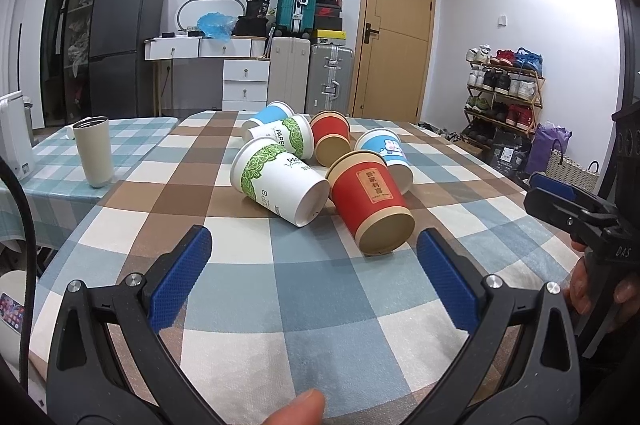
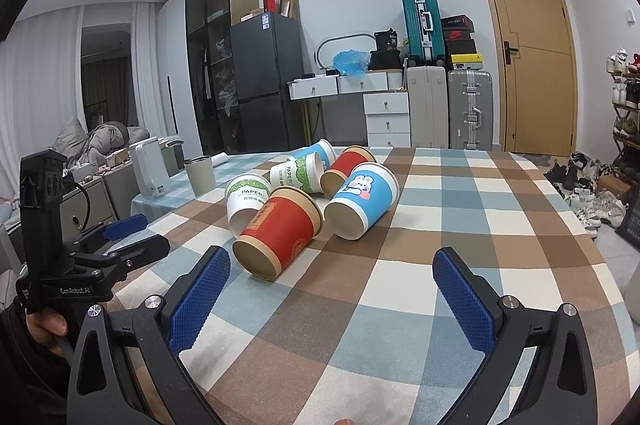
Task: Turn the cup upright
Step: 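Move the left gripper toward the red paper cup lying on its side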
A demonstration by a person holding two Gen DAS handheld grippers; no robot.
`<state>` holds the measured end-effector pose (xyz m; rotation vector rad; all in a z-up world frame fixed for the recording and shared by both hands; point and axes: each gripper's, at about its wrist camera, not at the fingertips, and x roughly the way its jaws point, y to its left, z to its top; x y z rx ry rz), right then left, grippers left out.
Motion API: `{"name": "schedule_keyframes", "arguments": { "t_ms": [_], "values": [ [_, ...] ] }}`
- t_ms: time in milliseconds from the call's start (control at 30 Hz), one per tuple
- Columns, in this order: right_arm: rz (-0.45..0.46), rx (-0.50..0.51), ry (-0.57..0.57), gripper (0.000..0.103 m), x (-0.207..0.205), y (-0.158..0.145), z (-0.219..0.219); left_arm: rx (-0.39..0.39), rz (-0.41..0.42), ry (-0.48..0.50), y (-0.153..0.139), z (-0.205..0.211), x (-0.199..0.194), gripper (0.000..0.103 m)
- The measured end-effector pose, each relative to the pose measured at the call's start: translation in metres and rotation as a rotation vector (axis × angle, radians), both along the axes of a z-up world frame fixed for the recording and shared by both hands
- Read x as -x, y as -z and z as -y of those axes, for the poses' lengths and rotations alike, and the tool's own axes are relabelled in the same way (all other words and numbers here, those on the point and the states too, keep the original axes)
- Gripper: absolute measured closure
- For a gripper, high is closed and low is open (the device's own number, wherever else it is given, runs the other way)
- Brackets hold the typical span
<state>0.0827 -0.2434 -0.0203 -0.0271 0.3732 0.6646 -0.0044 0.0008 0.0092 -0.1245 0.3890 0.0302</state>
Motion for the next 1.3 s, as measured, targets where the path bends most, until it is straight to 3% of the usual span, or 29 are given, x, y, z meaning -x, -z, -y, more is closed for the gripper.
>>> {"name": "schedule_keyframes", "arguments": {
  "t_ms": [1067,1300],
  "values": [
    [-0.014,0.002,-0.004,0.0,-0.008,-0.002,-0.004,-0.018,0.007,0.016,-0.004,0.009,-0.002,0.001],
    [-0.003,0.023,0.039,0.0,-0.012,-0.006,-0.001,-0.017,-0.031,0.01,-0.002,0.012,-0.011,0.001]
  ]
}}
